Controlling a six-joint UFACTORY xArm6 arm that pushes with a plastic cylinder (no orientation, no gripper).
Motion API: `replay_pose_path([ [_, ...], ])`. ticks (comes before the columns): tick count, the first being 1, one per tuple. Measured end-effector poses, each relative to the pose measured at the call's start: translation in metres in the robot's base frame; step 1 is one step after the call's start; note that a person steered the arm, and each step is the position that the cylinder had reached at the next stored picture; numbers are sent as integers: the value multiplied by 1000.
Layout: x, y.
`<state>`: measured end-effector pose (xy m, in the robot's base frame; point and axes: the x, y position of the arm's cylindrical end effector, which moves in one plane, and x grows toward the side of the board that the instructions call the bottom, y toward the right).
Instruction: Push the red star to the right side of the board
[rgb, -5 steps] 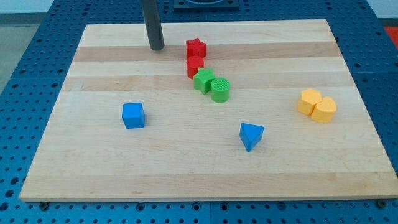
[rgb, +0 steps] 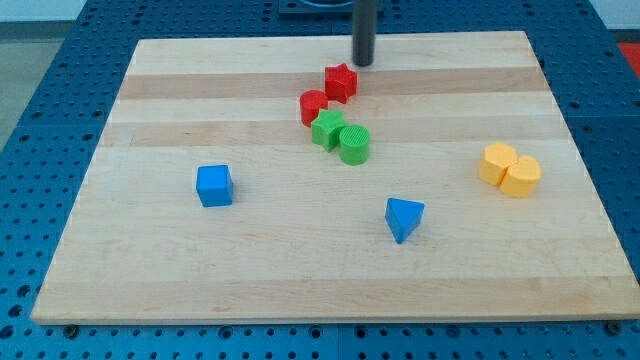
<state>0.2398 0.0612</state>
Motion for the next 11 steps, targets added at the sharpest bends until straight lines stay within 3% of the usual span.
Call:
replay_pose_path([
  [1, -5, 9],
  [2, -19, -54],
  [5, 23, -167],
  [7, 34, -134],
  [11, 29, 20],
])
